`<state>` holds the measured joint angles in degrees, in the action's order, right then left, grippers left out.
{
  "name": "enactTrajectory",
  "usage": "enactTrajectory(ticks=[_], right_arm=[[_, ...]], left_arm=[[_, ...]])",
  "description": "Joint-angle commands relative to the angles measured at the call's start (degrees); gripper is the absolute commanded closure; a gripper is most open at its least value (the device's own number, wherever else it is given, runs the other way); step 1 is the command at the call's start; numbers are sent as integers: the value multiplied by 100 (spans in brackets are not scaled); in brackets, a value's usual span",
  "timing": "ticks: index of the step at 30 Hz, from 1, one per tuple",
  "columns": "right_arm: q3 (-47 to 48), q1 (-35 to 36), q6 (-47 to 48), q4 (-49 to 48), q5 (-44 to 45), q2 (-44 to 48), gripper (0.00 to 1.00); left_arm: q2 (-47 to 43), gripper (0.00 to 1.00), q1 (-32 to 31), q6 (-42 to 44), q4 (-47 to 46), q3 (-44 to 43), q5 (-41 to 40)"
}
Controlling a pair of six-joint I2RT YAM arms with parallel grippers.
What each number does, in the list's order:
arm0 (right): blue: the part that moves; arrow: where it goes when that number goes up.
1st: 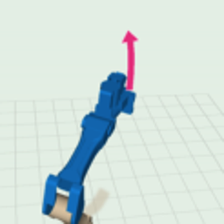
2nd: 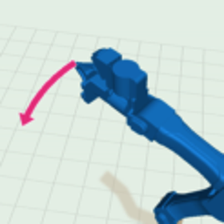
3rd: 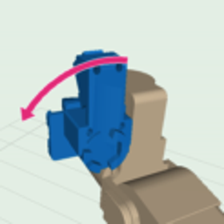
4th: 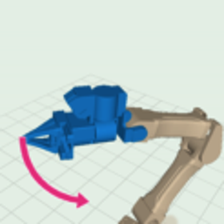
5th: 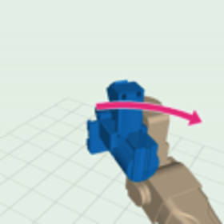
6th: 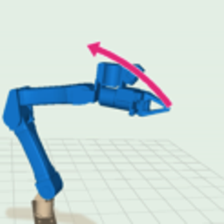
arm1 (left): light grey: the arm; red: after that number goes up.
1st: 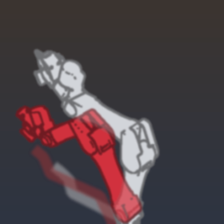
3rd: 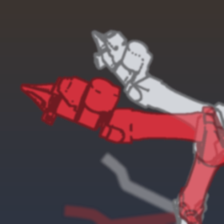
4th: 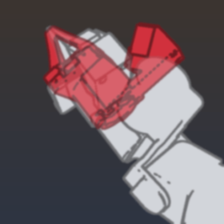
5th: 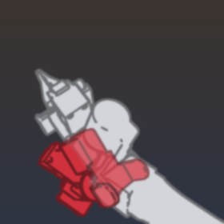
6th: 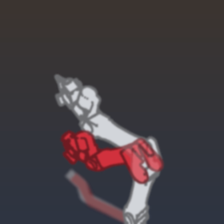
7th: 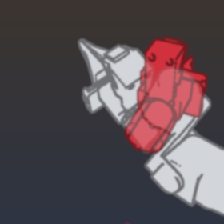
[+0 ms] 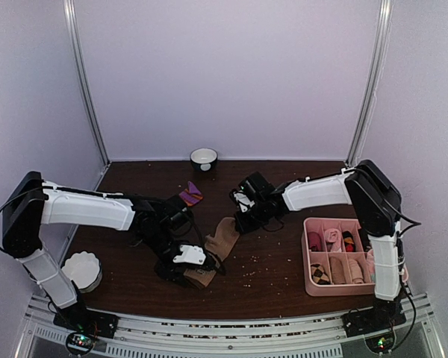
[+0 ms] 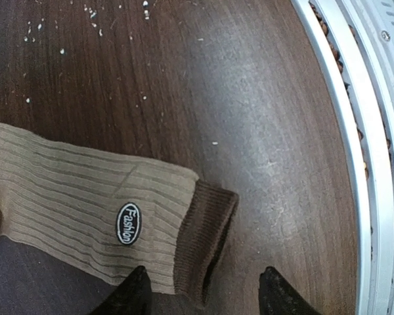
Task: Roll the socks
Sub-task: Roll the sock at the center of the board.
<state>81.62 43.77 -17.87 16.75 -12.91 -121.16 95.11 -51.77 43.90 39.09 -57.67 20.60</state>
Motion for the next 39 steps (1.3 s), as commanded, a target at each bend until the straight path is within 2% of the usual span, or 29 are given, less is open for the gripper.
enactTrajectory(ticks=[1,2,4,5,6,7,9,11,12,15,16,18,20,22,25,28,30,33,39], right_arm=[[-351,98,-148,166,898,431,100],[-384,111,-147,168,1142,555,99],[-381,115,-171,223,1529,764,81],[-433,135,-112,152,1635,885,62],[-524,184,-29,41,1777,1104,8],[-668,231,55,-99,1929,1294,1],[-1096,353,65,-494,2389,1767,0],[-1765,399,-696,-1312,3072,2318,0],[-2099,355,-1125,-1662,3039,2583,0],[-3165,76,-1266,-3403,1399,2995,0],[-3350,48,-1145,-3622,960,3043,0],[-3461,183,-762,-3237,764,3126,0],[-3788,594,-347,-3048,1294,3352,0],[-4468,1026,44,-3391,1656,3714,0],[-5020,1676,453,-3696,1943,4067,0],[-5152,2379,601,-3830,2014,3998,2],[-5043,2830,848,-4115,1974,3644,7],[-4468,3339,1253,-4012,2161,2938,16],[-3387,3524,1767,-3914,2021,1779,33]], left_arm=[[306,46,-132,-125,-87,-59,-357],[391,48,-154,-158,-87,-134,-420],[568,54,-174,-239,-80,-300,-494],[647,58,-183,-280,-44,-396,-491],[709,63,-189,-324,-6,-470,-461],[769,67,-193,-366,10,-534,-422],[804,72,-193,-411,32,-594,-356],[799,72,-199,-437,11,-595,-339],[791,71,-199,-464,-24,-582,-329],[821,65,-201,-562,-104,-630,-97],[863,63,-196,-619,-79,-695,66],[979,56,-193,-674,206,-1003,568],[969,42,-166,-658,682,-1233,1214],[770,32,-95,-648,924,-1210,1612],[393,31,117,-450,1146,-1080,1739],[222,34,538,-411,1273,-1034,1762],[110,34,862,-498,1228,-980,1847],[-111,34,1176,-737,967,-783,1985],[-378,33,1312,-807,825,-418,1747]])
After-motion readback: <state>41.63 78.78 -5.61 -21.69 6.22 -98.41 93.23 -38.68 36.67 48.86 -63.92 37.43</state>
